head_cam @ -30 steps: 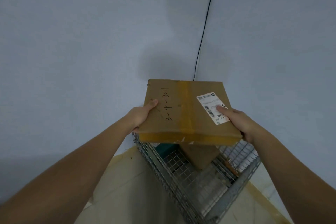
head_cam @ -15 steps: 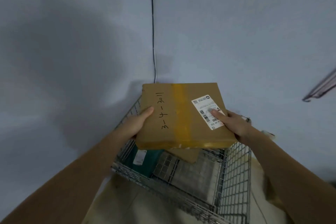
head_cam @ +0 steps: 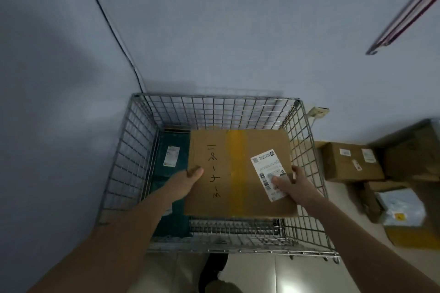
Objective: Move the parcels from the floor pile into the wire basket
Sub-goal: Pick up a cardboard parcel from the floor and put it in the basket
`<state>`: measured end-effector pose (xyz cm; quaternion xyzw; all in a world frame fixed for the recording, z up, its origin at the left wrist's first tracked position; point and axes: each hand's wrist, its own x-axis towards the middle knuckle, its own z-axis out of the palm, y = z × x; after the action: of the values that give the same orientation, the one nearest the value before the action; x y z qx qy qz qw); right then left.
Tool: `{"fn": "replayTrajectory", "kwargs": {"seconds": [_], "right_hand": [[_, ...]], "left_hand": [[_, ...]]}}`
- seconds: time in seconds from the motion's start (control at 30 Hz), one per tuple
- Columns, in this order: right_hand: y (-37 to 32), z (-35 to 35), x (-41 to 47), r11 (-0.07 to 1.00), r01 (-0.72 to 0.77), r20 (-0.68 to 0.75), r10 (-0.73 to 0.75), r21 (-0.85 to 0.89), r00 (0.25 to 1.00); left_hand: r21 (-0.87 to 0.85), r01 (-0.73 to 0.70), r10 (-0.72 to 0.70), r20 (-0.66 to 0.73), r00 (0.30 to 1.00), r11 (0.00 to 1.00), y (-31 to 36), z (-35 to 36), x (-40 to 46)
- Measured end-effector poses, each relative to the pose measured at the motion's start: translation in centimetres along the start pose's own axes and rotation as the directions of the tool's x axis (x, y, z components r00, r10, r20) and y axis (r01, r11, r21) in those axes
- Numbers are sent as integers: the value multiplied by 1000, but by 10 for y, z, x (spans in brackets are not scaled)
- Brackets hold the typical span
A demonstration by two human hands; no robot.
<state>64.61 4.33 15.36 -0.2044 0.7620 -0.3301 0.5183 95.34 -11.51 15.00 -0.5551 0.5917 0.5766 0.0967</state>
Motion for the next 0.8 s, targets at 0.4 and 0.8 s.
{"fn": "replayTrajectory", "kwargs": {"seconds": [0.4, 0.8], "right_hand": [[235, 124, 227, 928, -345, -152, 324, -138, 934], [380, 217, 357, 895, -407, -156, 382, -184, 911]], "left_hand": [[76, 260, -248, -144, 958, 963, -181, 90, 269], [860, -20, -17, 33, 999, 510, -310, 101, 428]]}}
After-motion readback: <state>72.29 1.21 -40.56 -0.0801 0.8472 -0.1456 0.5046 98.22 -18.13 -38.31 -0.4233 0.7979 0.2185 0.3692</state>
